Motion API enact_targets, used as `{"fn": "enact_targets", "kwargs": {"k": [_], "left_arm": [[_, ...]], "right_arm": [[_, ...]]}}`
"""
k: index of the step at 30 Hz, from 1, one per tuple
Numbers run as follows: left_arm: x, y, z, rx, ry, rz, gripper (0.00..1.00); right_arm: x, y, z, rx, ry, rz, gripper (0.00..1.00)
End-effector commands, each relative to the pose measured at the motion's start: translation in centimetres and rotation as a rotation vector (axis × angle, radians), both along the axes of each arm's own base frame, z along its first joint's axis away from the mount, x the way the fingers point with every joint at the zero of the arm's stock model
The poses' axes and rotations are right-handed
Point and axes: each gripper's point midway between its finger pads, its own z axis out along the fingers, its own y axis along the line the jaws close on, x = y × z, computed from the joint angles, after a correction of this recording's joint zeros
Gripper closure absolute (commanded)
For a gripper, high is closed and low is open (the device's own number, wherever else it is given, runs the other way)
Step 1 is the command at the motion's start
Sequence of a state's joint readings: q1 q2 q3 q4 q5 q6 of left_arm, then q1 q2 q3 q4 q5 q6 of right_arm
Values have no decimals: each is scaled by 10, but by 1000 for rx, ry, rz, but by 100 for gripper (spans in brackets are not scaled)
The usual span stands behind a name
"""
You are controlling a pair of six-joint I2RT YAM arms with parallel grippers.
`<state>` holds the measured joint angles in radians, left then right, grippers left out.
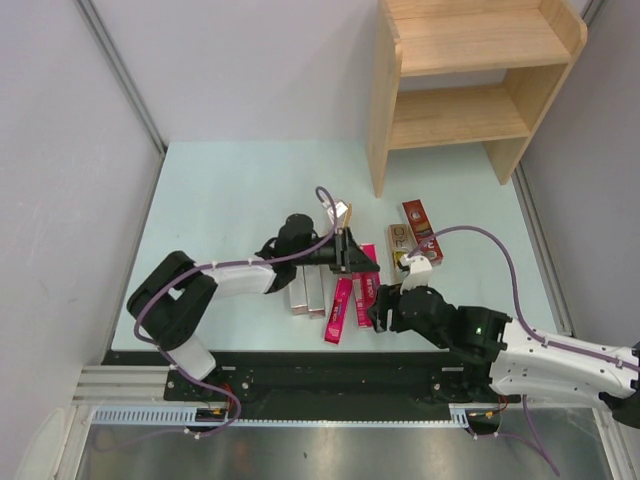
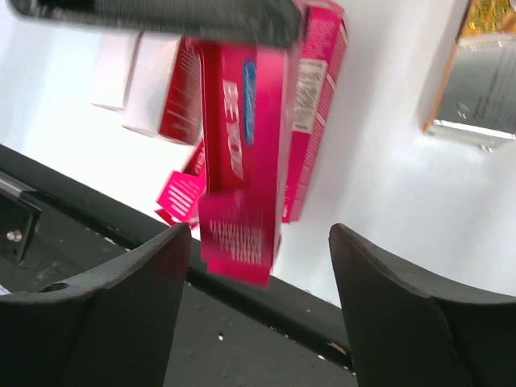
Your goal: Place and organize the toothpastes onto the shelf
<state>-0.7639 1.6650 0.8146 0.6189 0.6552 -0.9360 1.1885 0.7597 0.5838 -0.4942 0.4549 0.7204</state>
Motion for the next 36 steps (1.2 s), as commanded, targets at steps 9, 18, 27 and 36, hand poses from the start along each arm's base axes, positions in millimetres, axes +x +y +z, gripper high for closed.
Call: {"fn": "enact_targets", "kwargs": {"k": [9, 18, 27, 36], "left_arm": [[53, 114, 77, -35, -218, 204, 59], [71, 202, 107, -29, -262, 436, 59], [63, 217, 128, -118, -267, 430, 59], [57, 213, 142, -180, -282, 401, 59]], "right_arm": [[42, 62, 88, 277, -116, 115, 22], [80, 100, 139, 693, -30, 319, 21], [73, 134, 156, 997, 46, 509, 21], [67, 151, 140, 1031, 79, 528, 22]]}}
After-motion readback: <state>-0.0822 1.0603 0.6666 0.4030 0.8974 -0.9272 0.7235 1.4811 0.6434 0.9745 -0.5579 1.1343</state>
